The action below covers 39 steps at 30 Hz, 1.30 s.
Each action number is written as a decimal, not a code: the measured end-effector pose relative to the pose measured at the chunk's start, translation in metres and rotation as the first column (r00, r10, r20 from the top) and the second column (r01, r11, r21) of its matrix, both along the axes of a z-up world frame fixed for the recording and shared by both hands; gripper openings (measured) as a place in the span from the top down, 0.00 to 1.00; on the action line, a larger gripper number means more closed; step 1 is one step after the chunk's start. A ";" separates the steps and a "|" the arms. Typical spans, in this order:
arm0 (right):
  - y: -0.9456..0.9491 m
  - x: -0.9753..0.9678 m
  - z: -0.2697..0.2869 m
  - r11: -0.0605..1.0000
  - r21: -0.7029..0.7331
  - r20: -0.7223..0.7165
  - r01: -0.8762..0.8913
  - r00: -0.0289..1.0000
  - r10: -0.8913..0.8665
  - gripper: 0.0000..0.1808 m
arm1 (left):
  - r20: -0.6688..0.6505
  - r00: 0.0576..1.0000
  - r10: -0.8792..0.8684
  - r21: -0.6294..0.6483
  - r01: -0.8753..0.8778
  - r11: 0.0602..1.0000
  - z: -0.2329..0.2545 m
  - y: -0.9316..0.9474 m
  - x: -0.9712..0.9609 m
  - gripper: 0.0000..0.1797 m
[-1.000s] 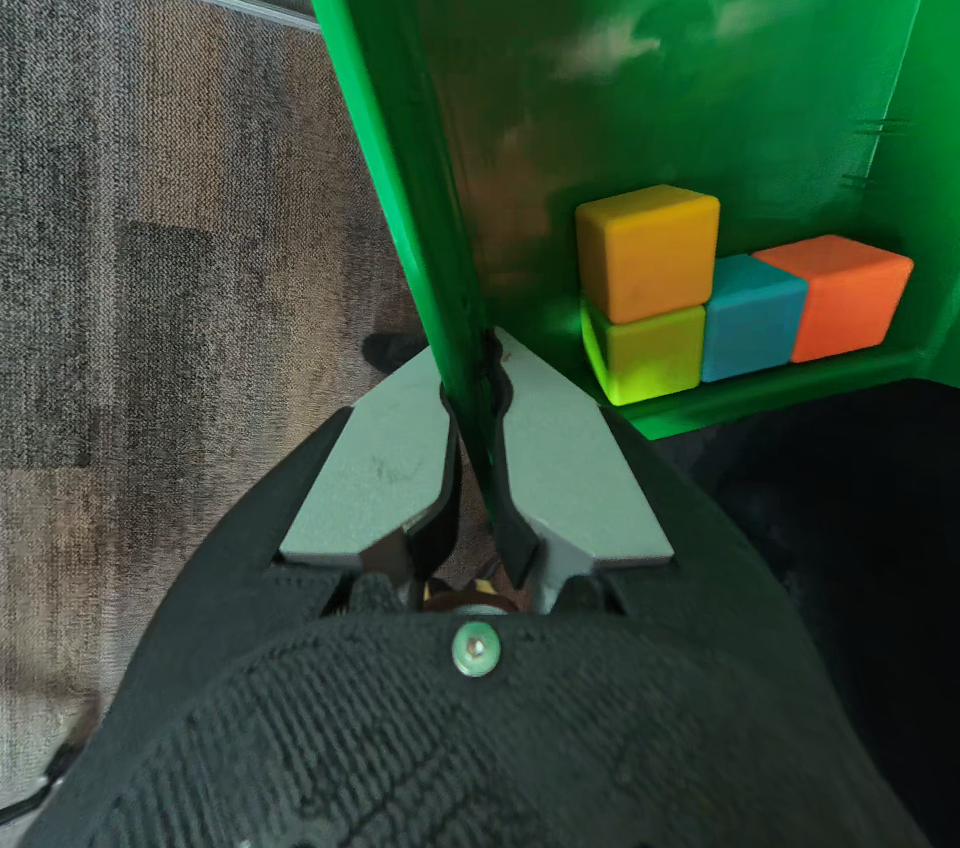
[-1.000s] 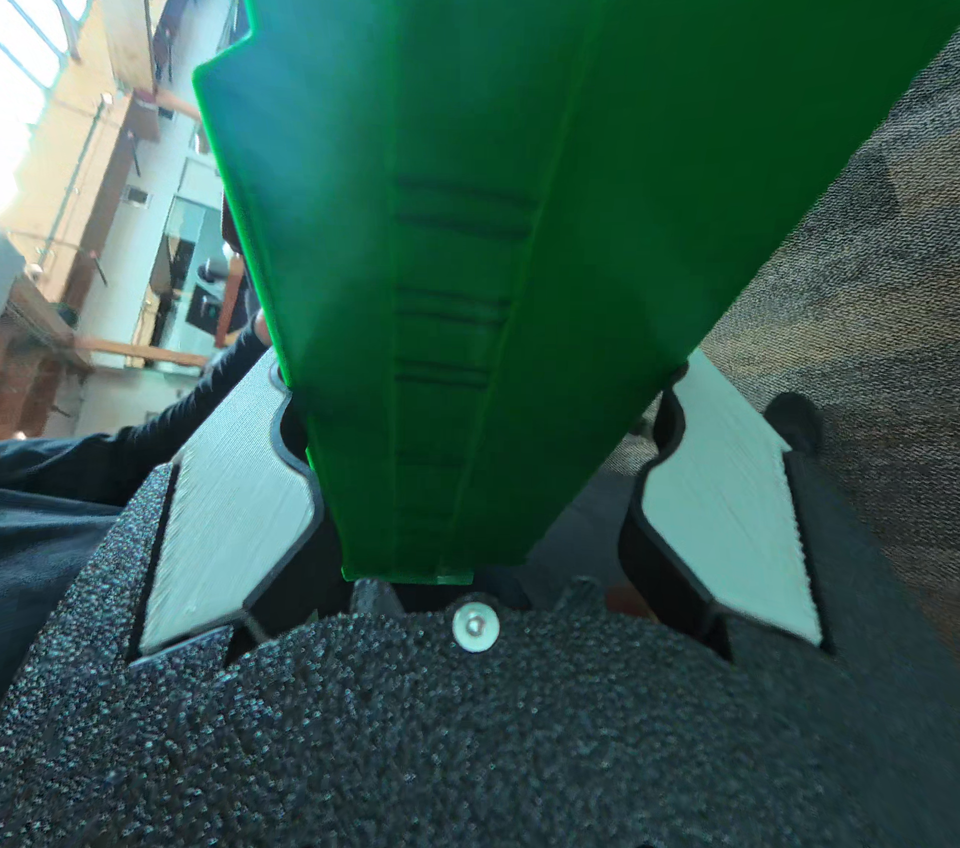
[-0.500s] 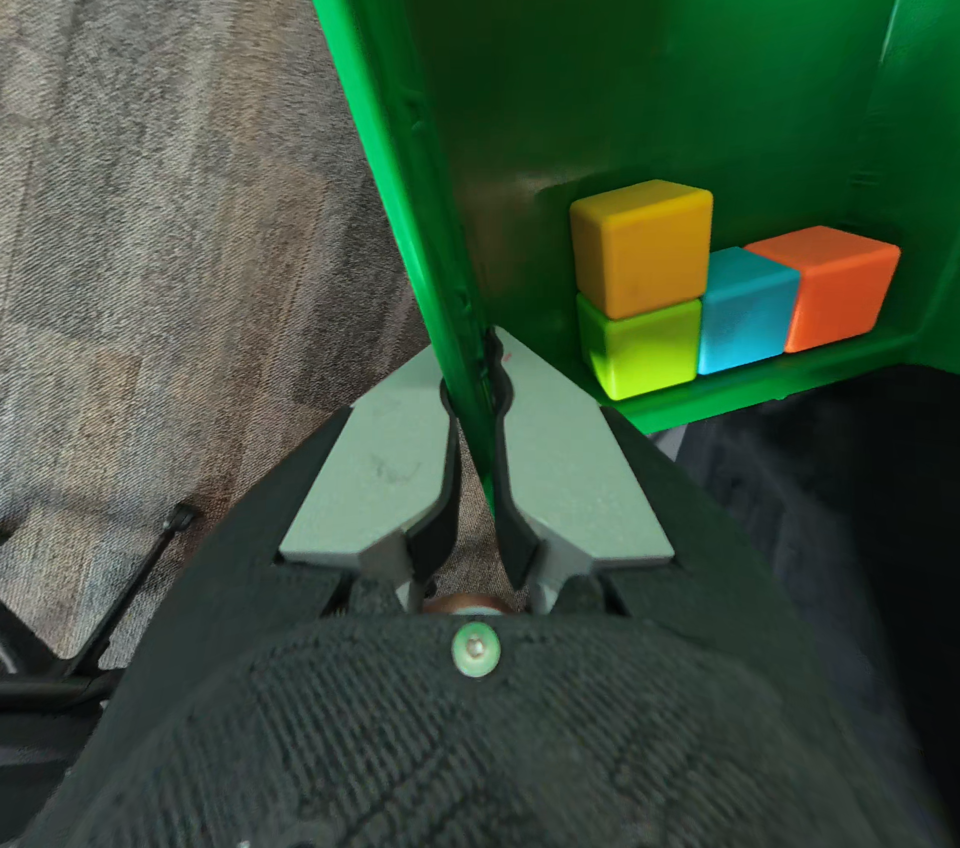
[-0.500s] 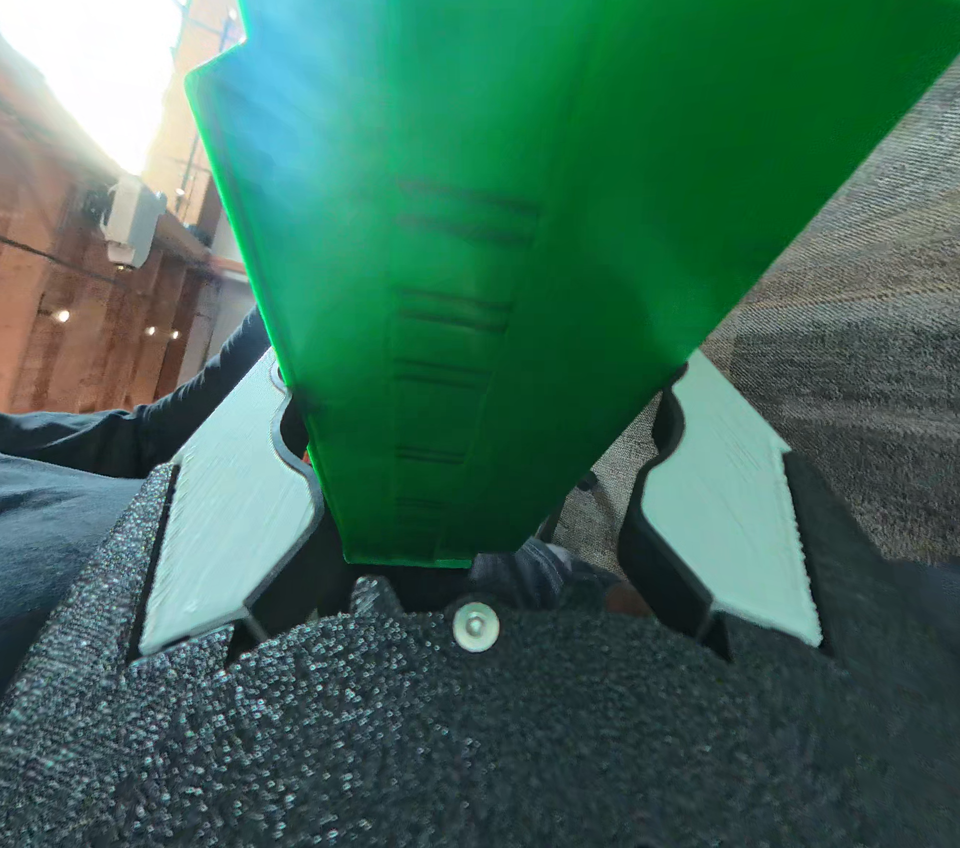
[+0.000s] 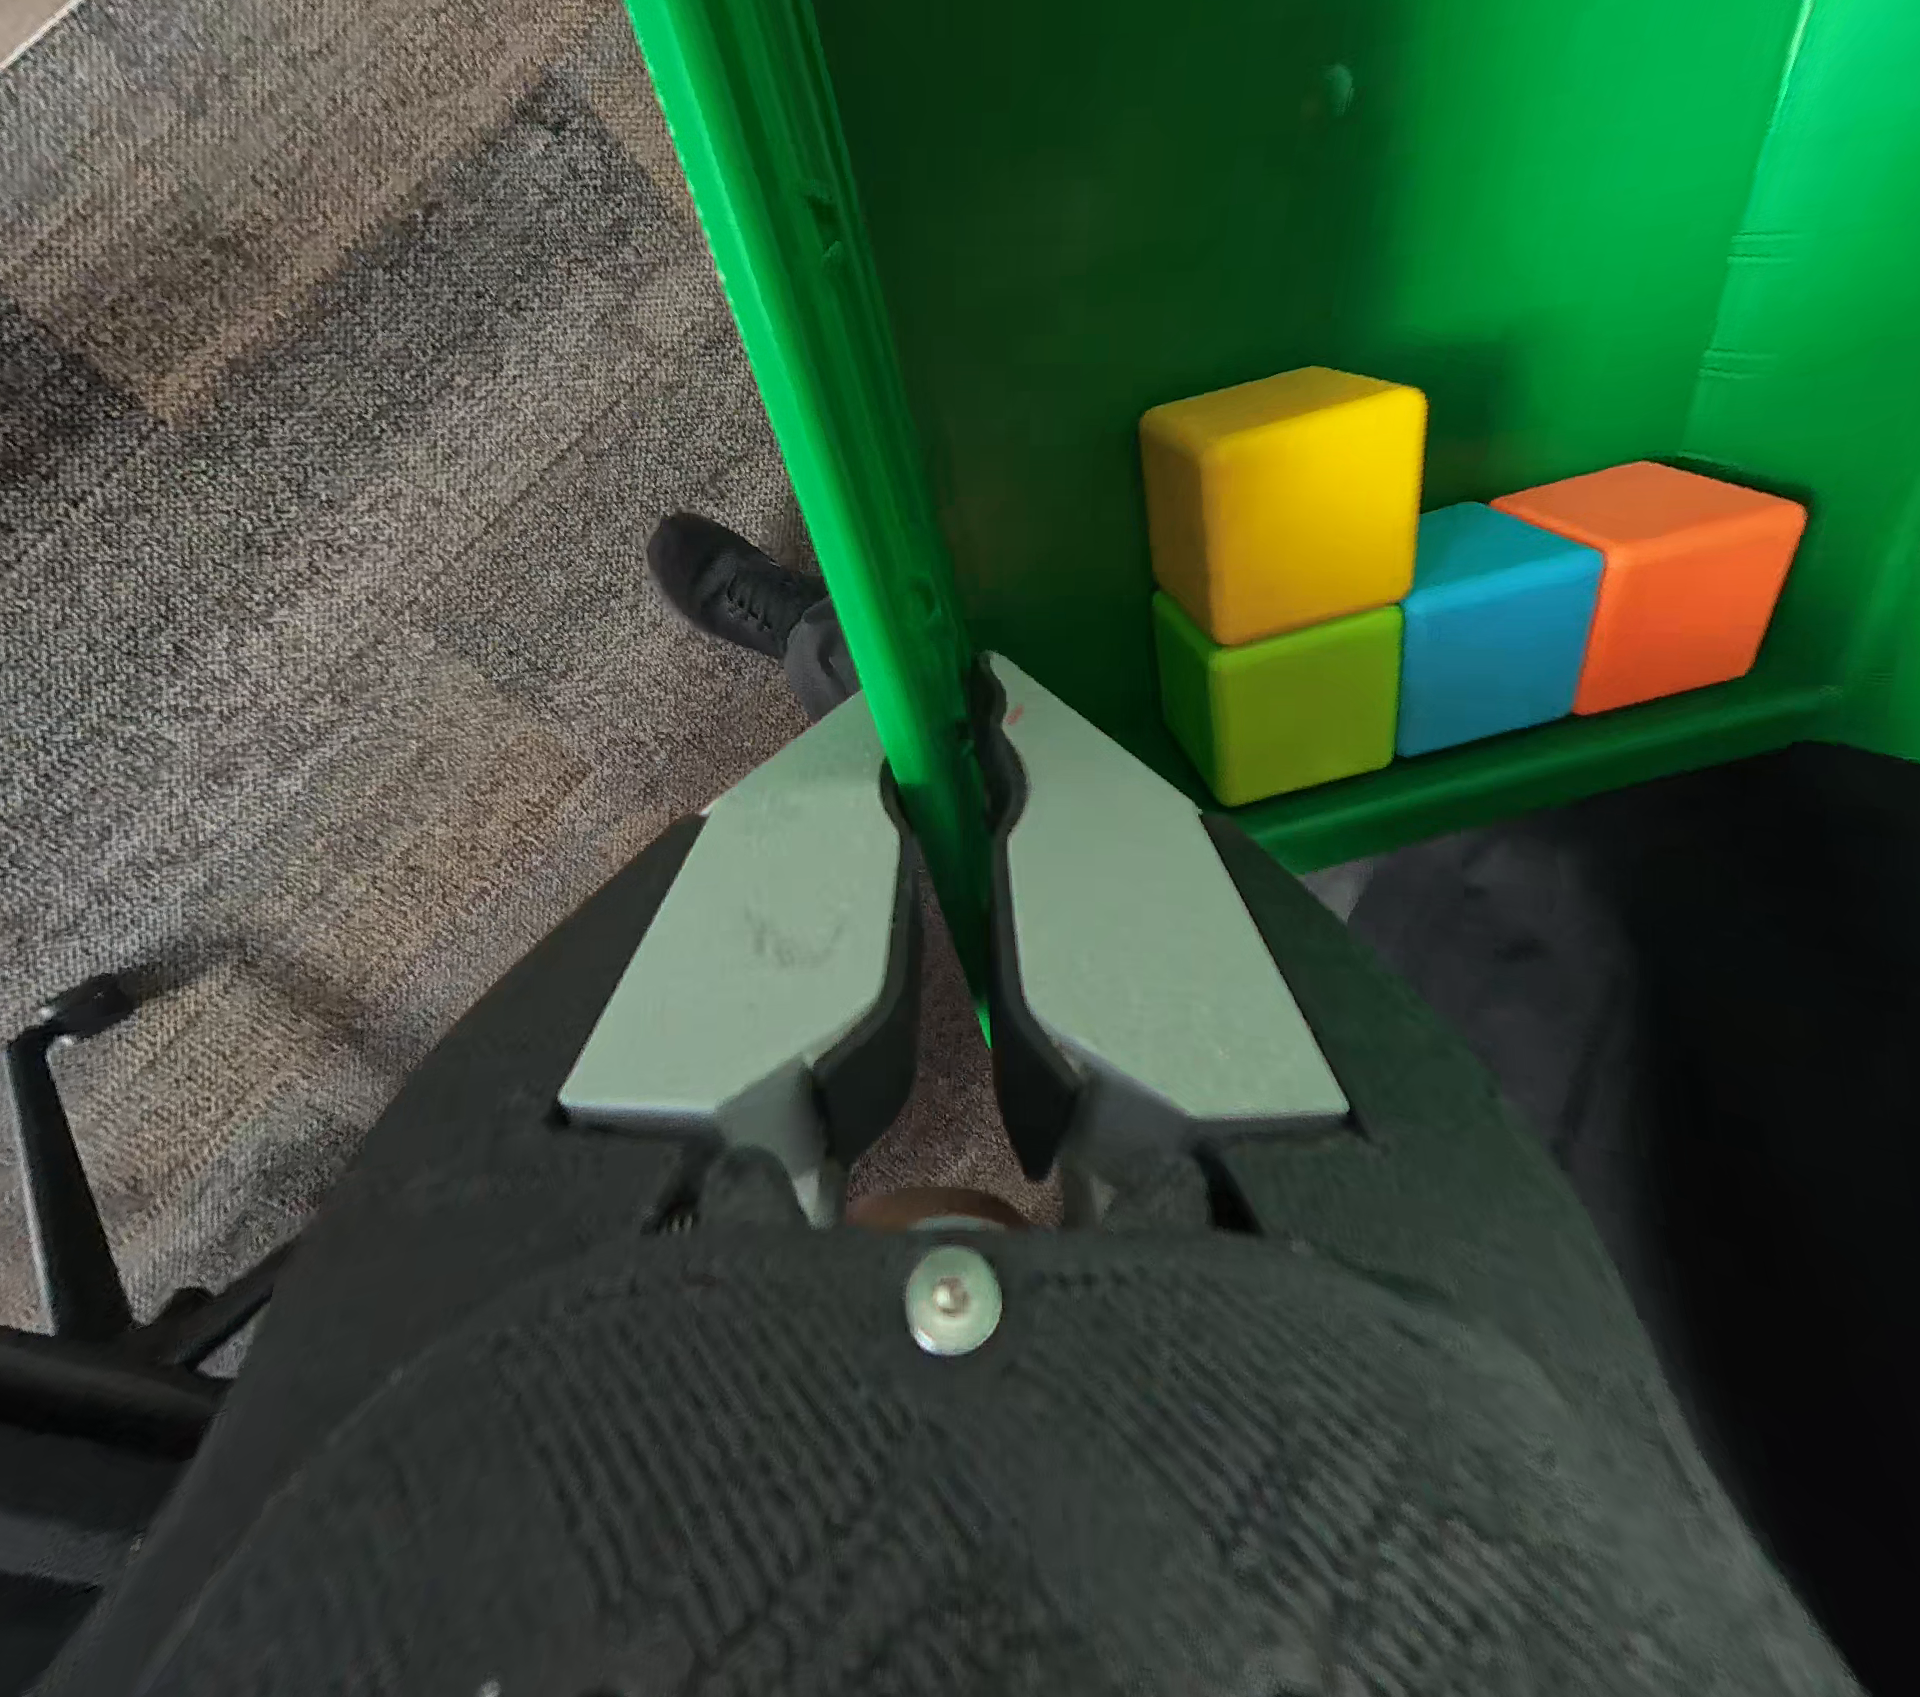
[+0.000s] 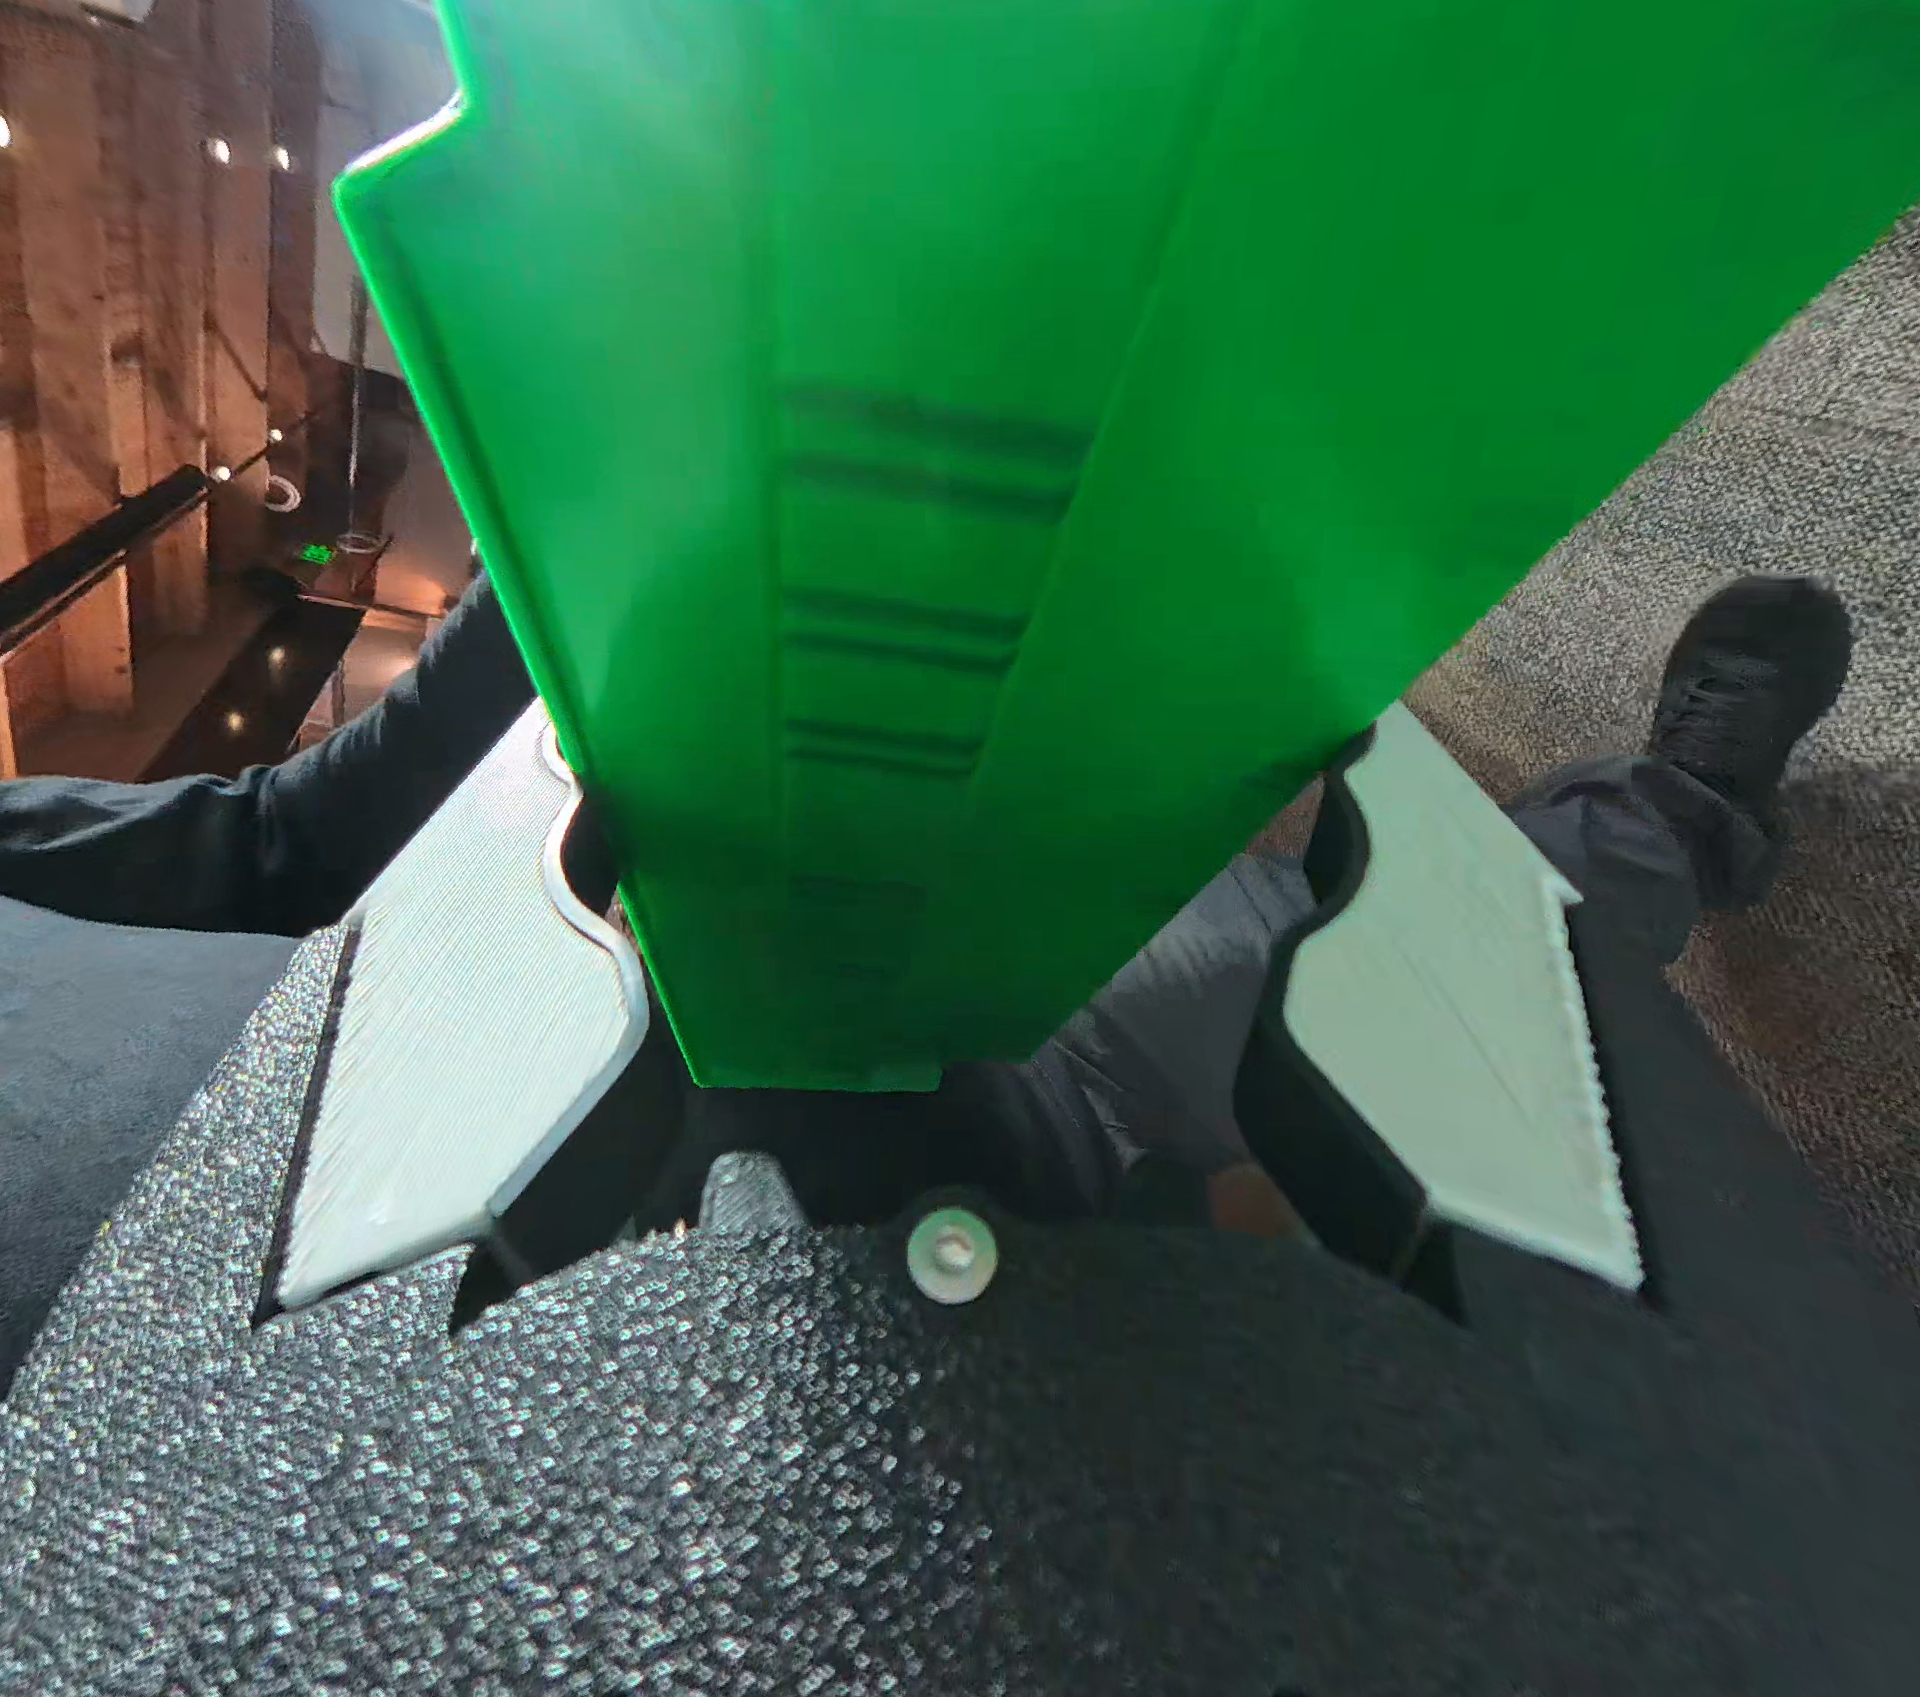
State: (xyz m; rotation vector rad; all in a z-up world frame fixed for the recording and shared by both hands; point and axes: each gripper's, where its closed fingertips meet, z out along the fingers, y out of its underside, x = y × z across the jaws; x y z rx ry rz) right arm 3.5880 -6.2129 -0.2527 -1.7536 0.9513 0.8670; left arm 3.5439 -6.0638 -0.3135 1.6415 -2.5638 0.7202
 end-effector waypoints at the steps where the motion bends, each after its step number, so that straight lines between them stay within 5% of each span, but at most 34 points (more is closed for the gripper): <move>1: 0.014 0.034 -0.002 1.000 0.001 -0.012 0.027 1.000 -0.027 0.25 | 0.002 1.000 -0.008 -0.015 0.008 1.000 -0.003 0.013 0.033 0.98; 14: 0.154 0.421 0.005 0.979 0.055 -0.058 0.198 0.979 -0.195 0.25 | -0.024 0.984 -0.179 0.066 0.180 0.981 0.018 0.161 0.445 0.99; 22: 0.217 0.701 -0.012 0.976 0.149 -0.129 0.158 0.982 -0.139 0.25 | -0.089 0.990 -0.108 0.163 0.121 0.979 0.021 0.222 0.702 0.98; 27: 0.226 0.866 0.015 0.981 0.132 -0.118 0.145 0.984 -0.130 0.25 | -0.064 0.995 -0.078 0.107 0.085 0.991 0.043 0.227 0.865 0.98; 39: 0.146 1.195 -0.003 0.842 0.037 -0.117 0.539 0.839 -0.532 0.25 | -0.043 0.881 -0.472 0.011 0.473 0.881 0.009 0.144 1.261 0.99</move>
